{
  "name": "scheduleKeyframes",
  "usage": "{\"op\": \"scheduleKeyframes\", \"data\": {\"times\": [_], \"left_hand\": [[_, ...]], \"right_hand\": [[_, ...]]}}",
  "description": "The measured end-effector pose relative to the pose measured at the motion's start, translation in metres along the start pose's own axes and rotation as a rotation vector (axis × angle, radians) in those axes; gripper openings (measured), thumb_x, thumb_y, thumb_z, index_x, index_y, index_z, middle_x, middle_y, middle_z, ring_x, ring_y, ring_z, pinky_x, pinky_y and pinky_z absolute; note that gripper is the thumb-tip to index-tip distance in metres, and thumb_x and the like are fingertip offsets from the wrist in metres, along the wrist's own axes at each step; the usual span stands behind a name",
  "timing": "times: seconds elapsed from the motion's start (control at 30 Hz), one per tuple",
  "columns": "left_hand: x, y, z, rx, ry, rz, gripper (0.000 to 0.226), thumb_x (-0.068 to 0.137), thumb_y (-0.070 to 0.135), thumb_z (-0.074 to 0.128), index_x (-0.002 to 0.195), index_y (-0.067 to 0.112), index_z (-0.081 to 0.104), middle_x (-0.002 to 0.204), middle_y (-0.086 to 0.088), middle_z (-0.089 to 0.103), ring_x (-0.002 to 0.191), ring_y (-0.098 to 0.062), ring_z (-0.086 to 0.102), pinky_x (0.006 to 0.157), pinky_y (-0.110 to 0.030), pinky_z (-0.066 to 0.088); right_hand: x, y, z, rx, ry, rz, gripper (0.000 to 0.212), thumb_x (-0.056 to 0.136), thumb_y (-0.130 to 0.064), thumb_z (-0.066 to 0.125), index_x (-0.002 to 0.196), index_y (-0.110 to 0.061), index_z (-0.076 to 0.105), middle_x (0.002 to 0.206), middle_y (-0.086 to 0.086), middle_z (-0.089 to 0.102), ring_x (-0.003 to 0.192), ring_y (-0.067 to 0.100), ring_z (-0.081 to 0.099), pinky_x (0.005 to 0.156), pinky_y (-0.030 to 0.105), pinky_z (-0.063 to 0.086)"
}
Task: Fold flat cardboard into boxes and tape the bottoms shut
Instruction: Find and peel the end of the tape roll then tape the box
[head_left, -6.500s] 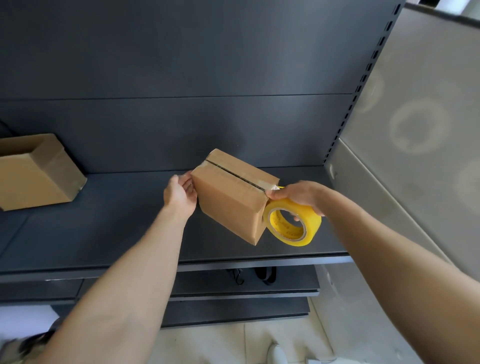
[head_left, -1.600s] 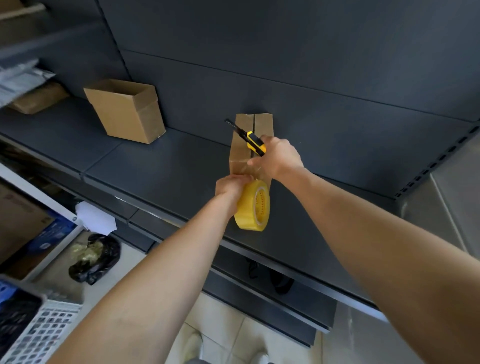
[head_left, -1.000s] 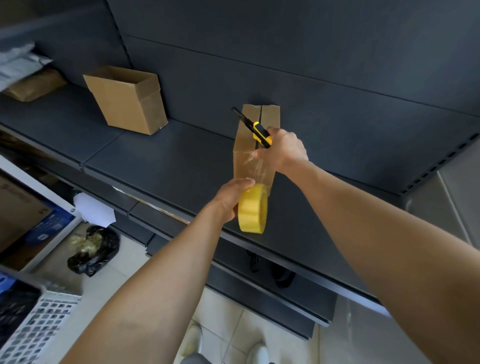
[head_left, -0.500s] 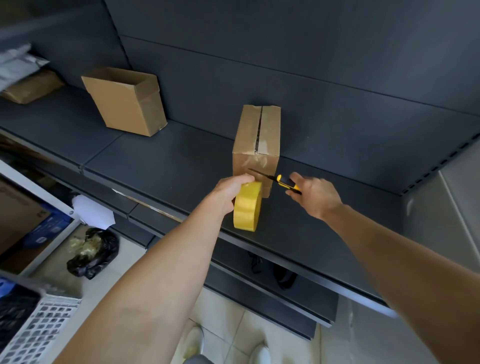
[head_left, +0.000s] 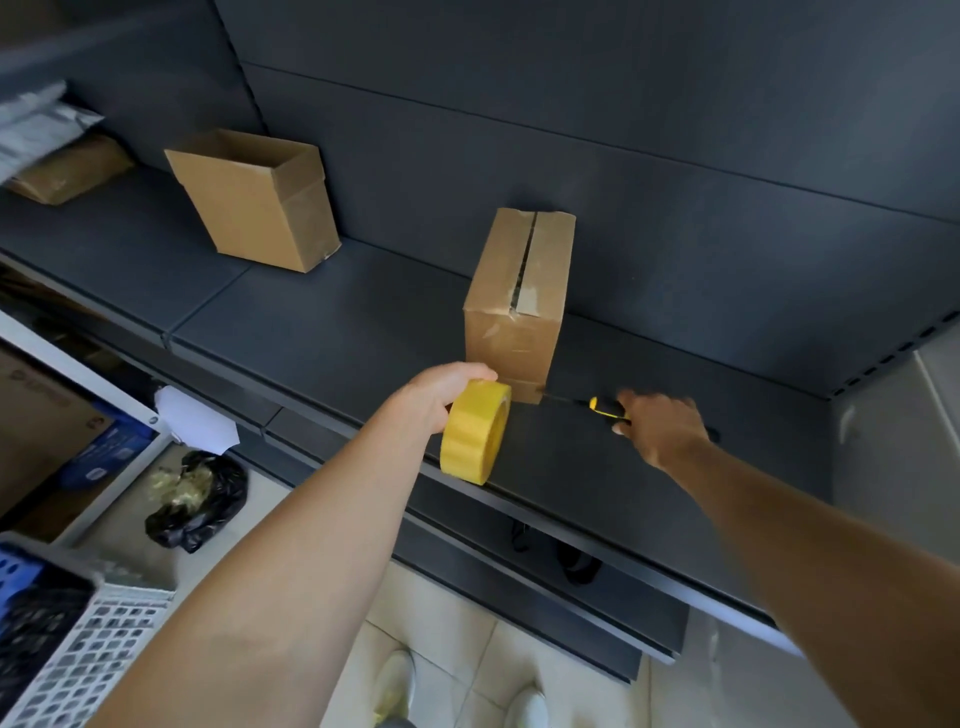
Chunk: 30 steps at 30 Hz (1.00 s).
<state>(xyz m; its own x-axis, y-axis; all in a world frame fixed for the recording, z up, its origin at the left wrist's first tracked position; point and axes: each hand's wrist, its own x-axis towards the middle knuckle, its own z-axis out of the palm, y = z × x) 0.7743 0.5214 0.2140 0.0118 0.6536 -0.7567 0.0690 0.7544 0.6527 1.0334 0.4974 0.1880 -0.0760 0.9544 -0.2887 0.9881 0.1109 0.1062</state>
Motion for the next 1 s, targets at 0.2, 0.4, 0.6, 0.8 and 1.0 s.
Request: {"op": "scheduleKeyframes", "data": {"times": [0.2, 0.4, 0.6, 0.8, 1.0], "left_hand": [[-0.005, 0.006, 0.001, 0.140, -0.173, -0.014, 0.029, 0.075, 0.027, 0.079, 0.096, 0.011, 0.067, 0.078, -0.007, 0.074, 0.073, -0.023, 0.070, 0.063, -0.033, 0.056], [-0.013, 0.000, 0.033, 0.225, -0.308, 0.069, 0.006, 0.086, 0.025, 0.067, 0.091, 0.022, 0.069, 0.094, -0.004, 0.067, 0.084, -0.019, 0.064, 0.074, -0.031, 0.054], [-0.019, 0.000, 0.076, 0.196, -0.265, 0.171, 0.003, 0.089, 0.019, 0.065, 0.088, 0.021, 0.067, 0.087, -0.002, 0.066, 0.077, -0.016, 0.061, 0.067, -0.028, 0.051], [-0.033, 0.006, 0.112, 0.108, -0.306, 0.284, 0.003, 0.088, 0.017, 0.067, 0.085, 0.018, 0.065, 0.081, -0.003, 0.065, 0.073, -0.016, 0.061, 0.066, -0.028, 0.051], [-0.046, 0.008, 0.126, 0.149, -0.351, 0.335, 0.005, 0.087, 0.015, 0.068, 0.084, 0.019, 0.067, 0.085, -0.002, 0.068, 0.078, -0.017, 0.063, 0.071, -0.031, 0.052]], "right_hand": [[0.005, 0.014, -0.008, 0.077, -0.304, 0.085, 0.034, 0.084, -0.046, 0.064, 0.098, -0.020, 0.046, 0.104, 0.000, 0.056, 0.109, 0.025, 0.051, 0.086, 0.038, 0.030], [-0.006, 0.019, -0.011, 0.061, -0.136, 0.225, 0.049, 0.091, -0.038, 0.057, 0.130, -0.011, 0.043, 0.133, 0.010, 0.047, 0.124, 0.030, 0.043, 0.097, 0.041, 0.037], [-0.018, 0.009, -0.044, 1.015, -0.430, 0.445, 0.067, 0.097, -0.057, 0.033, 0.083, 0.000, 0.065, 0.084, 0.016, 0.069, 0.068, 0.025, 0.066, 0.059, 0.028, 0.051], [-0.038, 0.016, -0.048, 1.521, -0.634, 0.509, 0.083, 0.089, -0.072, 0.030, 0.087, 0.001, 0.067, 0.074, 0.011, 0.072, 0.073, 0.023, 0.066, 0.061, 0.028, 0.051], [-0.049, 0.023, -0.054, 1.892, -0.466, 0.633, 0.027, 0.094, -0.036, 0.057, 0.084, -0.011, 0.061, 0.072, 0.003, 0.061, 0.066, 0.016, 0.056, 0.056, 0.024, 0.045]]}}
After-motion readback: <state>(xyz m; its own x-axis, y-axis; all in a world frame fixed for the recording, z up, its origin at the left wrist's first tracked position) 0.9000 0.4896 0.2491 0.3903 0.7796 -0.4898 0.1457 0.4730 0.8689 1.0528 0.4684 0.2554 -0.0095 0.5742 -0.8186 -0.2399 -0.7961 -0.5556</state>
